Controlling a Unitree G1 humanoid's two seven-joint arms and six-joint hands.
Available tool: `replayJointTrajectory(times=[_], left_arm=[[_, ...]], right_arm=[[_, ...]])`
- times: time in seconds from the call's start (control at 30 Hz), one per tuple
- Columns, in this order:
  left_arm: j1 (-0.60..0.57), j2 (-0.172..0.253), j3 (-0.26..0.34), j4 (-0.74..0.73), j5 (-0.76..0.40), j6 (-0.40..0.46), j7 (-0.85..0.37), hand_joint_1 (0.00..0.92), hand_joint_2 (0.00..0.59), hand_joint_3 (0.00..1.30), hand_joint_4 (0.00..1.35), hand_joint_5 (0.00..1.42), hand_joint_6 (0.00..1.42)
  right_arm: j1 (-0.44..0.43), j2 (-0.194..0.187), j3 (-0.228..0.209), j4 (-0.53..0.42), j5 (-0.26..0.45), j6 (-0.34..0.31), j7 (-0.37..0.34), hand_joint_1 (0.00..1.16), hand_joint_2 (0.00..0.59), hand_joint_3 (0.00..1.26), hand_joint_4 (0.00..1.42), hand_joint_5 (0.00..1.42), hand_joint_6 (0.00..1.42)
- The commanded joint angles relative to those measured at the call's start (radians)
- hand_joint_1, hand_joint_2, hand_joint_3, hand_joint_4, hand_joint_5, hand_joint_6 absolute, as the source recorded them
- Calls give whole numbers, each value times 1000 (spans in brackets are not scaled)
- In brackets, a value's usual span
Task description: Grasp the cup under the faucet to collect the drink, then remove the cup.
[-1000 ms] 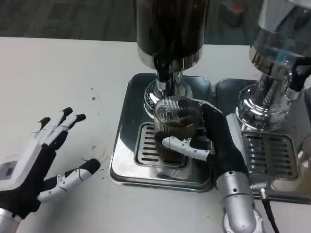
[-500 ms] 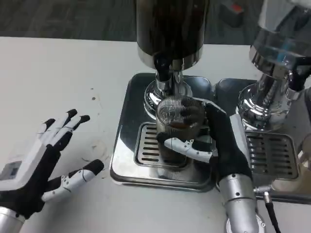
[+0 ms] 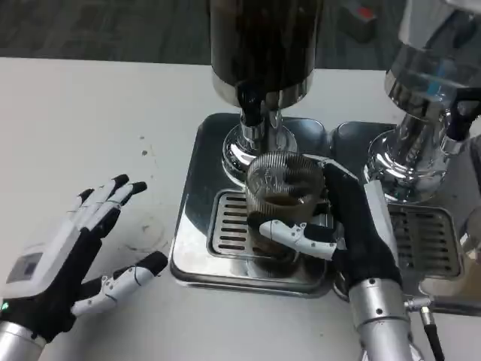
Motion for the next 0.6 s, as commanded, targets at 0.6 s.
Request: replayJointTrajectory(times=[0.6], left_arm=[[-5,55,-13,-17,21,13,-26,0,137,0,0,0,0]], right_arm=[[80,-23,9,-153,-2,1,64,977,179,567,670,751,852]])
